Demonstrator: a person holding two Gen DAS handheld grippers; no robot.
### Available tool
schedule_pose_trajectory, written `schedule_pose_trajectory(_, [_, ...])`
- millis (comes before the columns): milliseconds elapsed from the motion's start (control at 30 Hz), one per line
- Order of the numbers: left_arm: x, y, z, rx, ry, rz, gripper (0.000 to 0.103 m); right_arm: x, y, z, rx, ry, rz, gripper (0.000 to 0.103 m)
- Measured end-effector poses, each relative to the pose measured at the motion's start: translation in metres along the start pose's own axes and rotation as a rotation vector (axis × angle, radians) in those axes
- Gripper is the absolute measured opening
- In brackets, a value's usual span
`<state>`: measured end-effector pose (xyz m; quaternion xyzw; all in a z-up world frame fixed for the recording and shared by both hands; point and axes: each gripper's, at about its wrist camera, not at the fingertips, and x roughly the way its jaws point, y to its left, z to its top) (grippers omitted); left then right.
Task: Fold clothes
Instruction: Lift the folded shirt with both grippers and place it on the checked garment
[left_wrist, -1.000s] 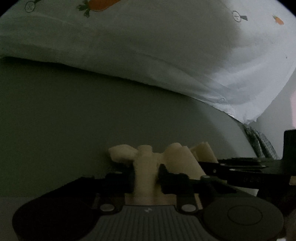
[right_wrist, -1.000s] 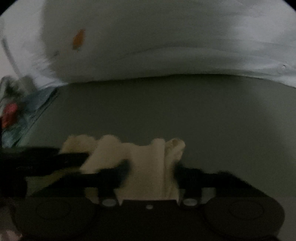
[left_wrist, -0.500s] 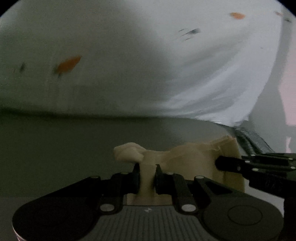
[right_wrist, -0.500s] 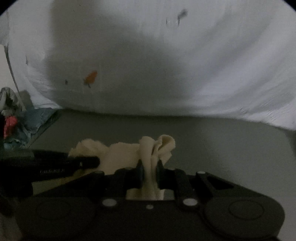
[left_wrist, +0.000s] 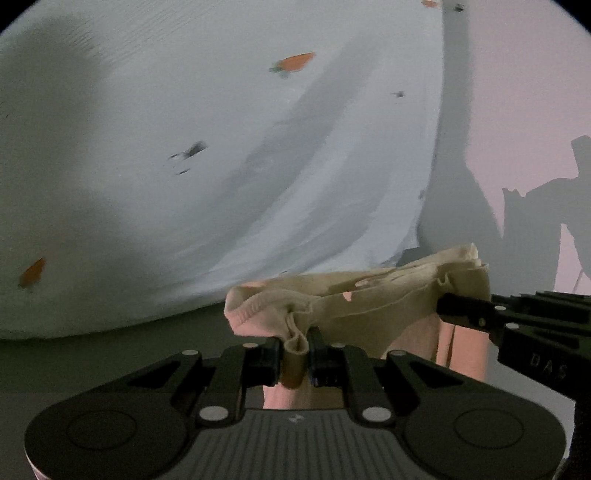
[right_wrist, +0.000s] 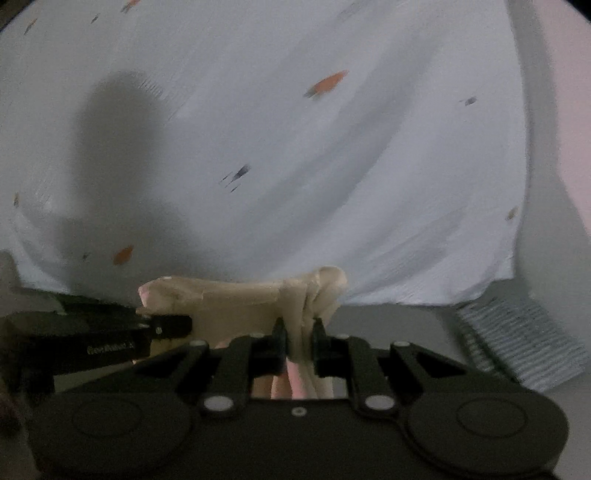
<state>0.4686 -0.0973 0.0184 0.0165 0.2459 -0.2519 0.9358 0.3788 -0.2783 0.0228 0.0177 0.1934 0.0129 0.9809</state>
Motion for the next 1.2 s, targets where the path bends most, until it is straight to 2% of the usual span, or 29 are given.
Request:
schedule_pose_trajectory(67, [0.004, -0.033, 0.009, 0.016, -0.015, -0.007, 0.015, -0.016, -0.022, 0.005, 0.013, -0.035, -0.026, 0.013])
schedule_pose_trajectory(300, [0.030, -0.173, 0.037, 0.044, -0.066, -0.010, 0.015, -0.051, -0.166, 0.019, 0.045, -0.121, -0.039, 0.013])
schedule_pose_trajectory(433, [0.069, -0.254, 0.053, 0.008, -0.047, -0.053, 0.015, -0.060, -0.258, 0.029, 0.034, -0.128, -0.062, 0.013])
schedule_pose_trajectory(533, [0.111, -0.292, 0.066, 0.006, -0.015, -0.074, 0.016, -0.052, -0.322, 0.038, 0.079, -0.117, -0.075, 0.014])
schedule_pose_trajectory(600, [0.144, -0.313, 0.077, 0.020, -0.006, -0.072, 0.016, -0.032, -0.357, 0.045, 0.087, -0.115, -0.078, 0.014])
schedule_pose_trajectory(700, [0.193, -0.325, 0.095, 0.042, -0.010, -0.037, 0.017, 0.017, -0.399, 0.056, 0.079, -0.107, -0.077, 0.014])
schedule_pose_trajectory(800, [0.275, -0.326, 0.106, 0.137, 0.023, 0.064, 0.029, 0.089, -0.434, 0.064, 0.078, -0.085, -0.065, 0.018])
schedule_pose_trajectory(867, [0.339, -0.314, 0.103, 0.163, 0.065, 0.158, 0.036, 0.150, -0.451, 0.061, 0.090, -0.034, -0.101, 0.025])
schedule_pose_trajectory(933, [0.384, -0.301, 0.099, 0.195, 0.171, 0.285, 0.038, 0.192, -0.463, 0.058, 0.097, -0.015, -0.149, 0.031])
schedule_pose_trajectory(967, [0.393, -0.294, 0.097, 0.182, 0.190, 0.311, 0.038, 0.202, -0.467, 0.058, 0.107, -0.009, -0.162, 0.038])
schedule_pose_trajectory(1000, [0.396, -0.287, 0.093, 0.147, 0.191, 0.307, 0.044, 0.200, -0.468, 0.056, 0.129, -0.019, -0.162, 0.051])
schedule_pose_trajectory(1033, [0.396, -0.279, 0.088, 0.099, 0.200, 0.284, 0.056, 0.194, -0.468, 0.052, 0.155, -0.035, -0.159, 0.056])
schedule_pose_trajectory(1100, [0.394, -0.274, 0.074, 0.053, 0.221, 0.248, 0.067, 0.184, -0.468, 0.041, 0.196, -0.038, -0.146, 0.058])
schedule_pose_trajectory(1200, [0.405, -0.276, 0.049, 0.047, 0.276, 0.250, 0.067, 0.180, -0.462, 0.017, 0.219, 0.040, -0.119, 0.061])
